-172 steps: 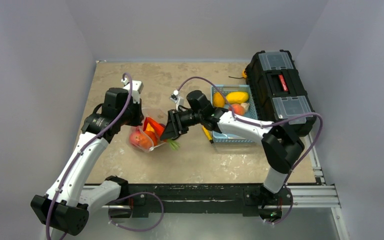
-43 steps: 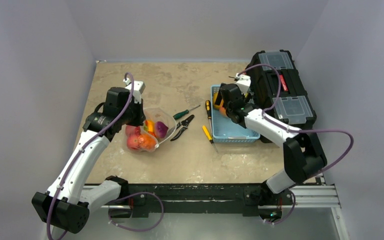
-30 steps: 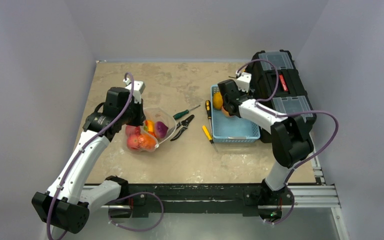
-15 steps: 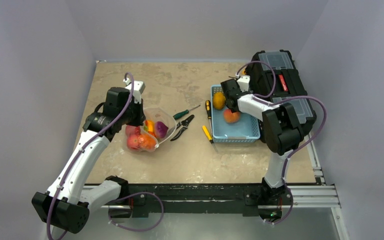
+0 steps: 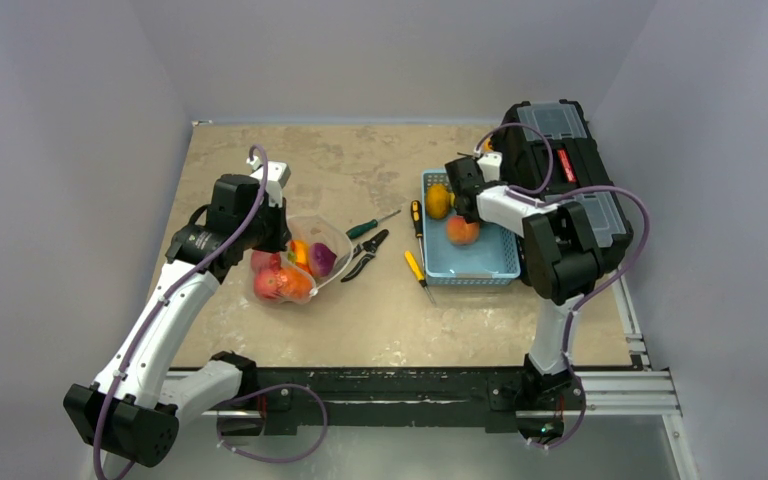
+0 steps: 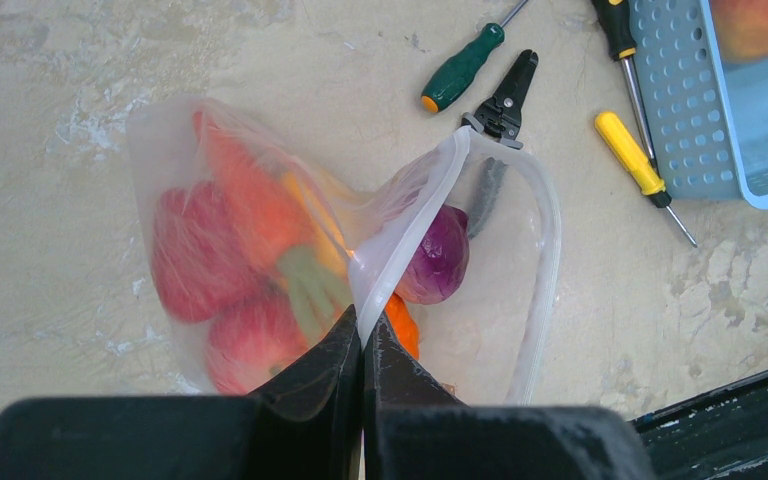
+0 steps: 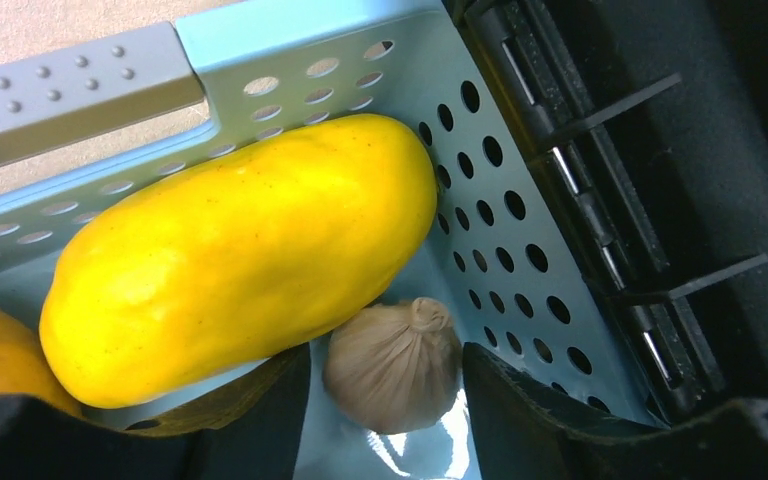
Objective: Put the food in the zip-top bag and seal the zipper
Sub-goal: Pick up the fake vegetable from the bin.
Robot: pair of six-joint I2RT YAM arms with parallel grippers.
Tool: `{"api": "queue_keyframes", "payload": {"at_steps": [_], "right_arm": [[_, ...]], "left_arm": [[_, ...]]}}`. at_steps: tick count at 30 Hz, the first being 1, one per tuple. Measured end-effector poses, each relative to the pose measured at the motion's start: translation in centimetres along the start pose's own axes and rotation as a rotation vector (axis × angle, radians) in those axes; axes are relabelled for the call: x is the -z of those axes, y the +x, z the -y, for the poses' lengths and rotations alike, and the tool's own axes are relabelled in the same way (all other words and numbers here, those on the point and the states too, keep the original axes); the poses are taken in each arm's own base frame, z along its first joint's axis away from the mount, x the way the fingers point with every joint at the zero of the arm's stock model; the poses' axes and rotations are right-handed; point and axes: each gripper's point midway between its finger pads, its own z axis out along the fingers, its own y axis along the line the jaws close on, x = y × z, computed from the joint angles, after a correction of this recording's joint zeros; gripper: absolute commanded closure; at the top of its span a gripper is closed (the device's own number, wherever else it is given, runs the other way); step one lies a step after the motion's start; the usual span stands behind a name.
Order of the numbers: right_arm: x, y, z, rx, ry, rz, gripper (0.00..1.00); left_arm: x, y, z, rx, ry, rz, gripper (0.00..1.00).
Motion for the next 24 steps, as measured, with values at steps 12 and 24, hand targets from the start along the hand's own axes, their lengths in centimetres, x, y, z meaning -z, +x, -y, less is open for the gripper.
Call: {"api": "queue_keyframes", "payload": {"at_steps": [12,24], "right_arm": [[1.3,-0.4,0.6,-0.014,-0.035,0.027,0.78],[11.7,-6.3,-1.7,-0.066,-0.297,0.277,0.79]], "left_arm": [[0.0,0.0,0.0,0.000,0.000,0.000,1.00],[0.0,0.0,0.0,0.000,0.000,0.000,1.00]]}}
